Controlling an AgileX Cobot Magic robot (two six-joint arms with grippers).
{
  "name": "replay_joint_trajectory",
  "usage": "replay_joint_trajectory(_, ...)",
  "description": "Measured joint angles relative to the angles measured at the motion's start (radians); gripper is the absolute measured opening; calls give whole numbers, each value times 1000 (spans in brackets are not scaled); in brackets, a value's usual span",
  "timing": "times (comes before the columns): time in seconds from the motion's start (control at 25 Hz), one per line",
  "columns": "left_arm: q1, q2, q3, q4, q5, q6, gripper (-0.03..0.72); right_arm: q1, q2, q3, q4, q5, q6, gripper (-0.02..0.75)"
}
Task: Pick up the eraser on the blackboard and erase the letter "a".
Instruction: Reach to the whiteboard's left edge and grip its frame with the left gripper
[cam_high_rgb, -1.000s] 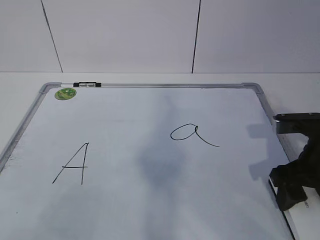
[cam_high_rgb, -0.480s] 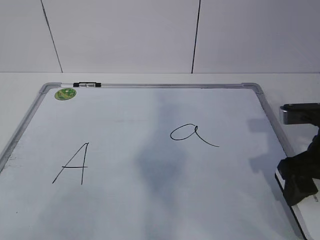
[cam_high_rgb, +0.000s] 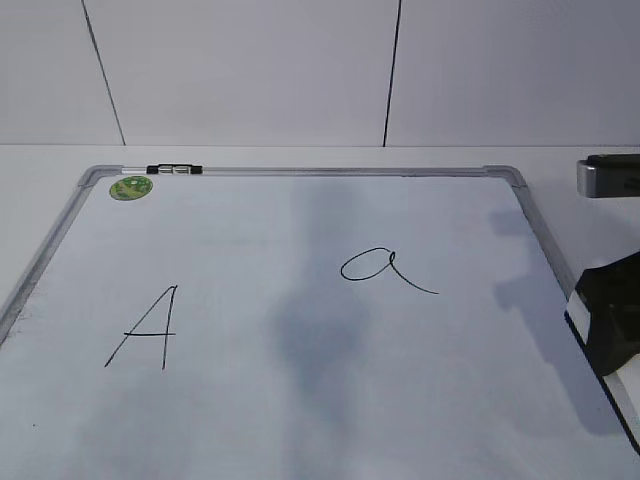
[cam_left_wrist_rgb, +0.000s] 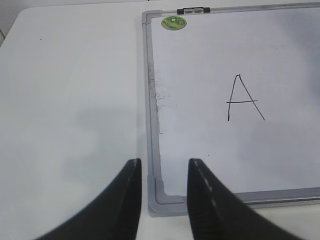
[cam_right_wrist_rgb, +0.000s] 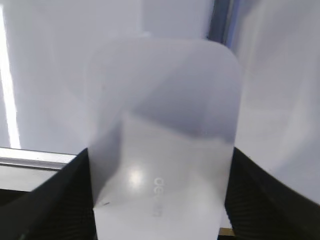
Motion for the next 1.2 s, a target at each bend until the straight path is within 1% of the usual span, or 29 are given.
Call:
replay_joint_trajectory(0.28,0,0,0,-8,0,0,235,0,-4,-16,0,10,0,582)
replay_joint_trajectory(0.52,0,0,0,-102,-3,0,235,0,-4,-18,8,12,0,582)
replay_joint_trajectory(0.72,0,22,-5,-124,-6,0,246,0,-4,-18,8,13,0,582)
replay_joint_trajectory(0.84,0,122,-37,-128,-23,0,255,0,-4,-18,8,14,0,582)
replay_joint_trajectory(1.08,0,491,-135,-130,-63,0,260,0,-4,-18,16,14,0,582)
replay_joint_trajectory(1.2,0,688,-178,-131,-106,0,300,0,-4,-18,16,14,0,582)
